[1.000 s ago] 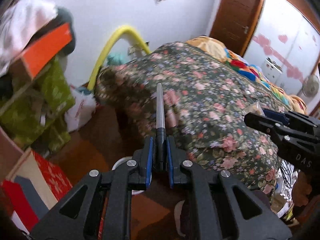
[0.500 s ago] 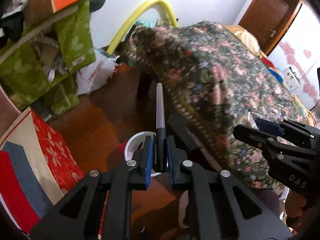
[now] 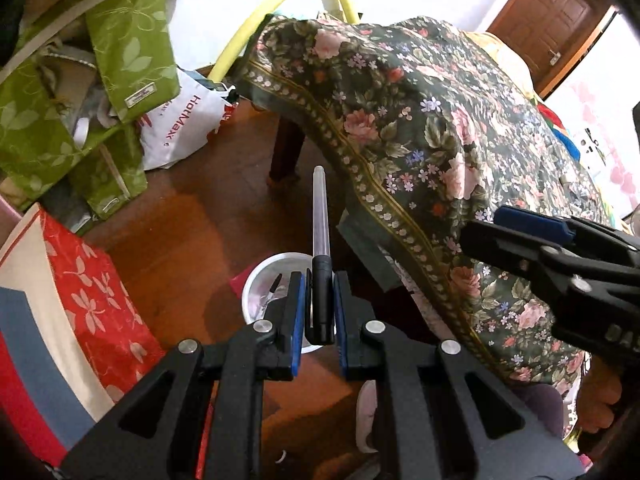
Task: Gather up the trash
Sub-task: 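Open both grippers over the bin to drop pen and bag, then bring both tools back over the bed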
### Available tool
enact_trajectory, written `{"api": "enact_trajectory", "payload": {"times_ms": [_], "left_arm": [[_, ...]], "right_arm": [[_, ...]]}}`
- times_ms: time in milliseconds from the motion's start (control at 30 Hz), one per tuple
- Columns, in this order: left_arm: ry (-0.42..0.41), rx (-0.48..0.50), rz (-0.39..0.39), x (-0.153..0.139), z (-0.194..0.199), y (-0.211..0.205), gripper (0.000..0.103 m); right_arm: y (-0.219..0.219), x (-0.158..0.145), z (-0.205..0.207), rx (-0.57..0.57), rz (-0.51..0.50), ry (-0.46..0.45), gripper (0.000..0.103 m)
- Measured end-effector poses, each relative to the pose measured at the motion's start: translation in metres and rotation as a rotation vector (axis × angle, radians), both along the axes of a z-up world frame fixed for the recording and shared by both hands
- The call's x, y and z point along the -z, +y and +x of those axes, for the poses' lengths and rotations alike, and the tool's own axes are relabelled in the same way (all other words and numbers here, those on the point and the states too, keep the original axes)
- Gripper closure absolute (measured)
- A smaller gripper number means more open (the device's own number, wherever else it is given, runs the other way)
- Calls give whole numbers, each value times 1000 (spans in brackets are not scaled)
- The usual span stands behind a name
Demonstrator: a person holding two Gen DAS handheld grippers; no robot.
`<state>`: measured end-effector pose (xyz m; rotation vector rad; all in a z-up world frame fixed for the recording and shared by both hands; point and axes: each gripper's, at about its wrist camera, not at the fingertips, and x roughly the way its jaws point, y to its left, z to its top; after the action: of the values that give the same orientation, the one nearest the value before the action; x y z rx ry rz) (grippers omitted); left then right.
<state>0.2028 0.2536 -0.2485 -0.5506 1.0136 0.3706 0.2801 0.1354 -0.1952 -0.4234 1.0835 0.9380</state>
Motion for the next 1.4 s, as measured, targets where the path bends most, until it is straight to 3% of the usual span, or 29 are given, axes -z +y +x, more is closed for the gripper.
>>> {"api": "enact_trajectory", "payload": {"times_ms": [133, 267, 433, 933, 1100, 1267, 1400], "left_arm": [[-21, 22, 23, -1, 12, -4, 91], [-2, 31, 82, -11, 16, -12, 77], [-13, 51, 141, -31, 13, -26, 76], [-185, 111, 270, -138, -22, -101, 74], [-254, 146, 320, -174, -29, -136, 71], [-314, 189, 331, -196, -23, -165, 70], [-352, 246, 331, -206, -7, -191, 64]], "right_arm": [[-8, -3, 4, 1, -7, -27, 56], [-19, -9, 5, 11, -11, -74, 56], [-36, -24, 4, 33, 17, -89, 56], [-115, -107, -29, 104, 174, -205, 56], [-153, -139, -43, 150, 228, -300, 56], [-185, -156, -47, 209, 246, -374, 56], [-212, -162, -42, 277, 248, -411, 56]]}}
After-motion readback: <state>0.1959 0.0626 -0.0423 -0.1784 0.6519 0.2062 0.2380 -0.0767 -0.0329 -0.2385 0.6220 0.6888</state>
